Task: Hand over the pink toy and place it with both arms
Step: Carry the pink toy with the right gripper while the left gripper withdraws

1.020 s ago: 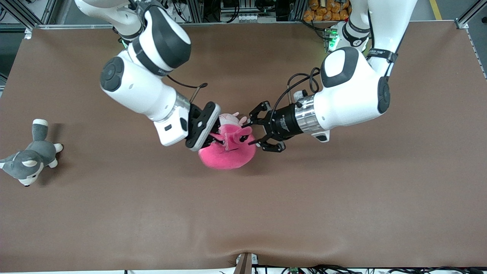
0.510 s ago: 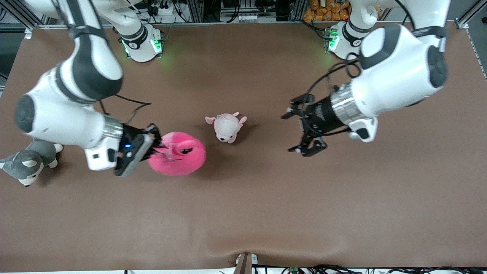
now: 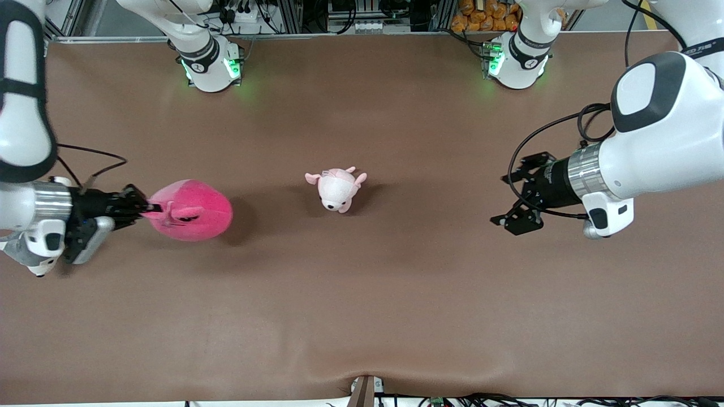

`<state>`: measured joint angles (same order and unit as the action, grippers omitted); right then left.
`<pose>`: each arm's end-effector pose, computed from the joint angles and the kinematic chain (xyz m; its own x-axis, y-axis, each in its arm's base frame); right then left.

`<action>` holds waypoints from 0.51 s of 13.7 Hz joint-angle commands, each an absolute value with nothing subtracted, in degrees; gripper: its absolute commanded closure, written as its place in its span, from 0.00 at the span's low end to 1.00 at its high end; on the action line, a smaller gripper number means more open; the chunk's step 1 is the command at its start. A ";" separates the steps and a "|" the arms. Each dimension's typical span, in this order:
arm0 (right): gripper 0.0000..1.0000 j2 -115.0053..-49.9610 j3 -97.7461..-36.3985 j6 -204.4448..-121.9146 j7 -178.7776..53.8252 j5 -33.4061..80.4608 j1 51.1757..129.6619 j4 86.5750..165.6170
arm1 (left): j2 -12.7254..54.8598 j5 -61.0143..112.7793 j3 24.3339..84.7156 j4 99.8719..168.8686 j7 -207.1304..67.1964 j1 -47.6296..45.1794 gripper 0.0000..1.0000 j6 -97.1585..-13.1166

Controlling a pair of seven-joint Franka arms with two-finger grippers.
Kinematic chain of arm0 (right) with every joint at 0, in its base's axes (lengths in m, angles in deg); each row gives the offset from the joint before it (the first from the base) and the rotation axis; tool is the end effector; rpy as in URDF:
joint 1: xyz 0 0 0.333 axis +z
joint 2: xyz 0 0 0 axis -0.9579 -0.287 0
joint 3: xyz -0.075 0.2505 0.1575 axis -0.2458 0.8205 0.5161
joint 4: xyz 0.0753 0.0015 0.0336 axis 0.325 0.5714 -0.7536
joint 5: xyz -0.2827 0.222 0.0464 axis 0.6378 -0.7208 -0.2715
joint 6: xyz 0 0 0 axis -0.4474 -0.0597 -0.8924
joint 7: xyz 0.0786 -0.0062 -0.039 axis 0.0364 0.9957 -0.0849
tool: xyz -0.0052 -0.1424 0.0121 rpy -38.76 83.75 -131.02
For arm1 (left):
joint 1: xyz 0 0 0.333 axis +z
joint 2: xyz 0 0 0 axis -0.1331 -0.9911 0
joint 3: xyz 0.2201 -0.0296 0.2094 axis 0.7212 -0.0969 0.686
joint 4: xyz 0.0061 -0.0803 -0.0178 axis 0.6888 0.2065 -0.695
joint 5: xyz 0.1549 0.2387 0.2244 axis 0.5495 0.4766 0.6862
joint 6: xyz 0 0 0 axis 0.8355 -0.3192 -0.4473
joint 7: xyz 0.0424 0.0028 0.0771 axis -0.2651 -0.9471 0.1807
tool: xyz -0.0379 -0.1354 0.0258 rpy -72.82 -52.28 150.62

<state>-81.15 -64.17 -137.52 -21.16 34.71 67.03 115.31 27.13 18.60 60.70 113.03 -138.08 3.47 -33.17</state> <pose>0.5916 -0.0259 0.3879 0.8450 0.5330 0.0430 0.4733 -0.7083 -0.5237 0.5912 -0.1925 0.4919 0.4669 0.8144 -0.3446 0.8749 -0.4820 0.0461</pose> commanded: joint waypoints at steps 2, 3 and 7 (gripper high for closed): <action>1.00 -84.84 -62.77 -137.65 -10.59 34.18 60.76 118.39 | 29.55 28.10 60.19 113.94 -124.46 3.08 0.00 -28.78; 1.00 -86.08 -62.68 -138.17 -6.81 34.09 59.80 118.39 | 29.64 29.50 60.63 113.94 -119.99 2.99 0.00 -28.42; 1.00 -90.82 -62.76 -138.70 -3.17 31.56 56.37 118.30 | 32.09 36.72 60.19 113.85 -110.56 2.99 0.00 -26.13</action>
